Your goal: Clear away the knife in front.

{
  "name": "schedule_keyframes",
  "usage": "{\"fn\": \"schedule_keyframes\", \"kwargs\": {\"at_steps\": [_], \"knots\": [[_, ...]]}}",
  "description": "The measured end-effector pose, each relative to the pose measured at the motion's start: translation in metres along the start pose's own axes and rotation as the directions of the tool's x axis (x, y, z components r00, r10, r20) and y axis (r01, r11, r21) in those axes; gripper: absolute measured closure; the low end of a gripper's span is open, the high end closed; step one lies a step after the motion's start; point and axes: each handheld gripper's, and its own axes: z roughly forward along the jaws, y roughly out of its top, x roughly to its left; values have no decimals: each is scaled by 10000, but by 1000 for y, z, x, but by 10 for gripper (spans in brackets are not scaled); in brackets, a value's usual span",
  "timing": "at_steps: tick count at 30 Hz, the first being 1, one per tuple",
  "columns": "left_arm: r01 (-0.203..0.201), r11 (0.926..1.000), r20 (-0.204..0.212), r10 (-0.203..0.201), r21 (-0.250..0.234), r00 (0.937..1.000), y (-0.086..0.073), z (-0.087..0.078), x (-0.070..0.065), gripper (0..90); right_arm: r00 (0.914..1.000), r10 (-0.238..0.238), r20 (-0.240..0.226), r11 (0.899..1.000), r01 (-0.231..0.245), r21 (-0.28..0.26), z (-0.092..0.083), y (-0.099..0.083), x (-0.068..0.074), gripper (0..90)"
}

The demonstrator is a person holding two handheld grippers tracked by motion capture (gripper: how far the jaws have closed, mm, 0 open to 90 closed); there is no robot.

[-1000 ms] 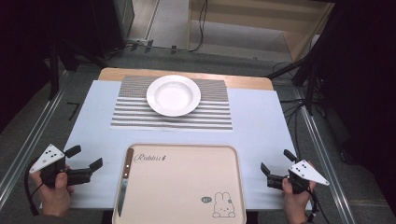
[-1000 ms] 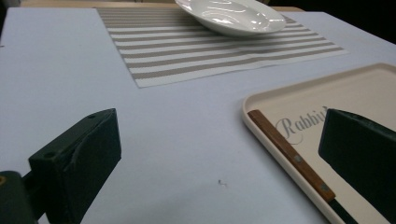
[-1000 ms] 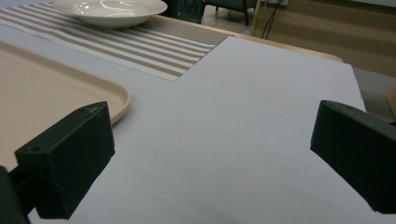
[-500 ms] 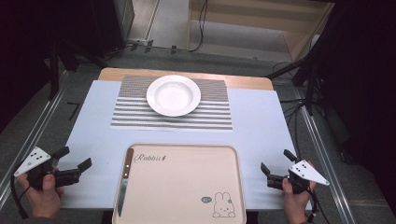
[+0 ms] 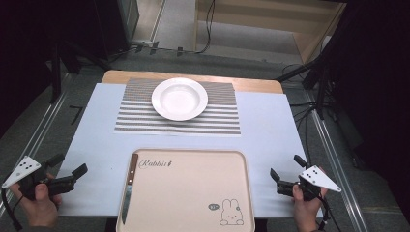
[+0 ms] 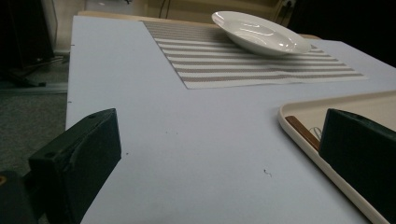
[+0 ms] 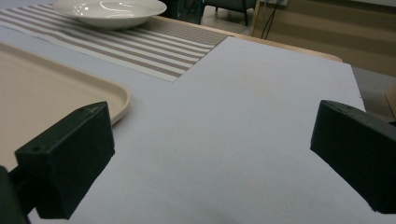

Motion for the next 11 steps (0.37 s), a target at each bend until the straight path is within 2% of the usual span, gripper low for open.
{"fn": "schedule_keyframes", "kwargs": {"at_steps": [3,11], "knots": [[-167,9998,43,168,-80,9999,-1,0,-3,0,10000,-23,-4,10000,23,-3,0,0,0,0],[-42,9998,60,43,-184,10000,-2,0,-1,0,10000,11,27,10000,-11,24,0,0,0,0]]}}
